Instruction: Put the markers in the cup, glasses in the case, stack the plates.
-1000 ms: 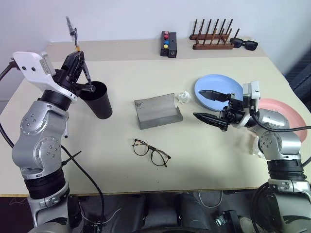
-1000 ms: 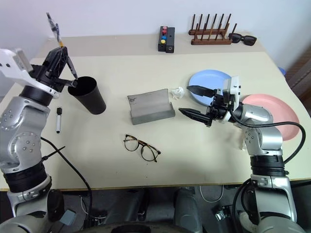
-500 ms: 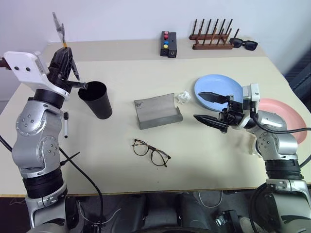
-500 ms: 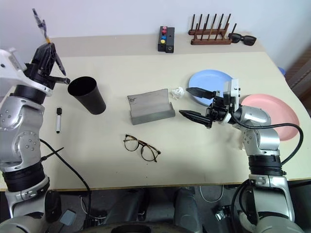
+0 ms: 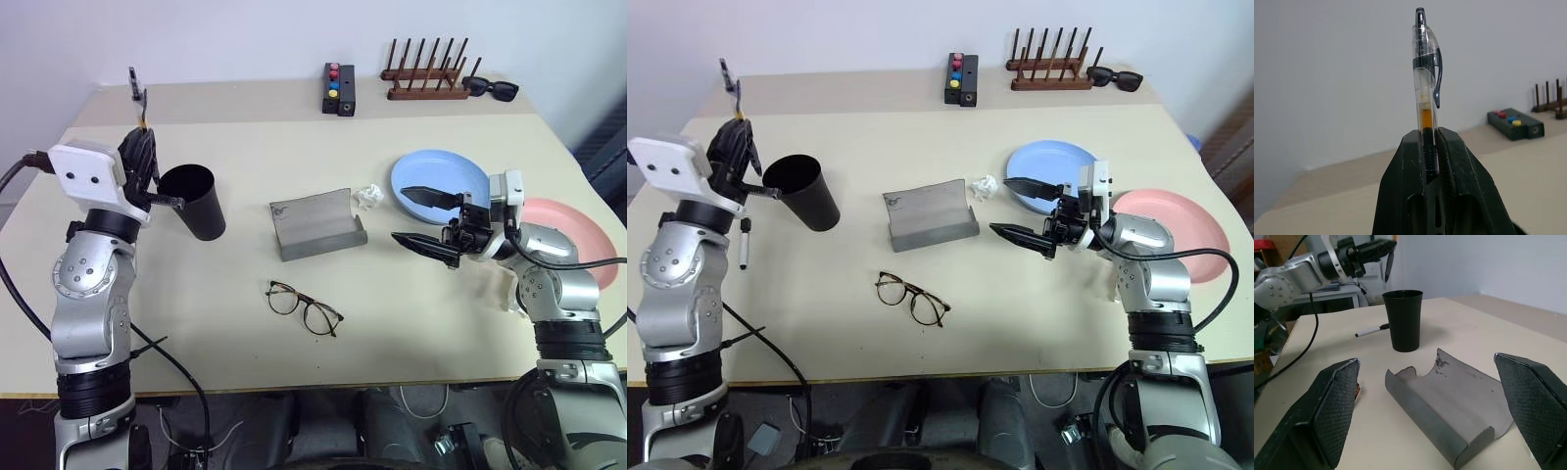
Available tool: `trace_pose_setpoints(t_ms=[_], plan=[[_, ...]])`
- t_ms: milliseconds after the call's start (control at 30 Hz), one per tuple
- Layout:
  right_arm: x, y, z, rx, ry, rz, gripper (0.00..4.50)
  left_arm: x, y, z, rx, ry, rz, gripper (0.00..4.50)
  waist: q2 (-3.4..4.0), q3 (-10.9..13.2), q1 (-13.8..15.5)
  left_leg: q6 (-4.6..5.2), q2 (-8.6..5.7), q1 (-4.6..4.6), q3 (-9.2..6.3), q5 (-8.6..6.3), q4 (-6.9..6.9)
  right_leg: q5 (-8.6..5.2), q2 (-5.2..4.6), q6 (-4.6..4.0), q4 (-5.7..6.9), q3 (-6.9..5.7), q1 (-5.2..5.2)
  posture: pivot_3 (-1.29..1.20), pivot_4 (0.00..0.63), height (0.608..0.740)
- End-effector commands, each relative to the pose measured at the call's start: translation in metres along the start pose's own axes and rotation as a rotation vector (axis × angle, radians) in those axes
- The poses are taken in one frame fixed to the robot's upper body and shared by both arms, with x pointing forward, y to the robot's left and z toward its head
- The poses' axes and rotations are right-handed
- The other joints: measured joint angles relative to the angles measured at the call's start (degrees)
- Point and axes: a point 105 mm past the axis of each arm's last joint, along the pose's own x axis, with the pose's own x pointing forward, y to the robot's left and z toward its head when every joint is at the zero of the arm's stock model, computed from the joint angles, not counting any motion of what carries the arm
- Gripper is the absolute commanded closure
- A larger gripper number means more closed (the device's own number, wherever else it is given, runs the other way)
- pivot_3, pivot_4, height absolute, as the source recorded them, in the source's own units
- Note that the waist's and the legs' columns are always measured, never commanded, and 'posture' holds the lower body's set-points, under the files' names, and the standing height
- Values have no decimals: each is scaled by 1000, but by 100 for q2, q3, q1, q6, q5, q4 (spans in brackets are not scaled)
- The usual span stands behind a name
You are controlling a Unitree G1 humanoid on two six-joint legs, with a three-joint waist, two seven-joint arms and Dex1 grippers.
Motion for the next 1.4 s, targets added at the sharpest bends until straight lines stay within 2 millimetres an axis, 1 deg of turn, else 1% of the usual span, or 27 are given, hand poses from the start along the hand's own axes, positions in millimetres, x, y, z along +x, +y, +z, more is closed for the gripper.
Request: trace_pose_setpoints(t_ms=[33,100,300,500,733,967,1067,1267,1300,1400], plan=[[-1,-3,12,-50,-14,-3,0,4,-2,4,25,-48,-3,4432,0,0,6,0,-1,0,0,0,0,0,0,0,0,0,0,0,150,740],[-2,-2,12,-52,-13,-3,0,5,-4,0,26,-44,0,4432,0,0,4,0,-1,0,0,0,0,0,-1,0,0,0,1,0,150,740],[-2,-1,12,-53,-10,-3,0,10,-4,-7,22,-52,11,4432,0,0,1,0,-1,0,0,0,0,0,-1,0,0,0,0,0,150,740],[0,0,15,-58,-9,-5,0,15,-5,-9,6,-62,11,4432,0,0,2,0,-1,0,0,0,0,0,-1,0,0,-1,0,0,150,740],[1,0,18,-61,-7,-10,0,15,-11,-16,-14,-52,5,4432,0,0,2,1,-1,0,0,0,0,0,-1,0,0,-1,0,0,150,740],[0,1,18,-62,-5,-15,0,16,-15,-17,-32,-53,-1,4432,0,0,2,0,-1,0,0,0,0,0,-1,0,0,-1,0,0,150,740],[-1,1,18,-62,-4,-17,0,16,-15,-18,-33,-51,-4,3268,0,0,1,1,-1,0,0,0,0,0,-1,0,0,-1,0,0,150,740],[-2,2,17,-60,-2,-19,0,15,-14,-18,-38,-51,-3,184,0,0,3,1,-1,0,0,0,0,0,-1,0,0,-1,0,0,150,740],[-2,2,17,-59,-2,-19,0,14,-14,-17,-41,-55,-2,38,0,0,3,1,-1,0,0,0,0,0,-1,0,0,-1,0,0,150,740],[0,3,19,-54,-11,-14,0,13,-12,-12,-59,-72,8,38,0,0,1,1,-1,0,0,0,0,0,-1,0,0,-1,0,0,150,740]])
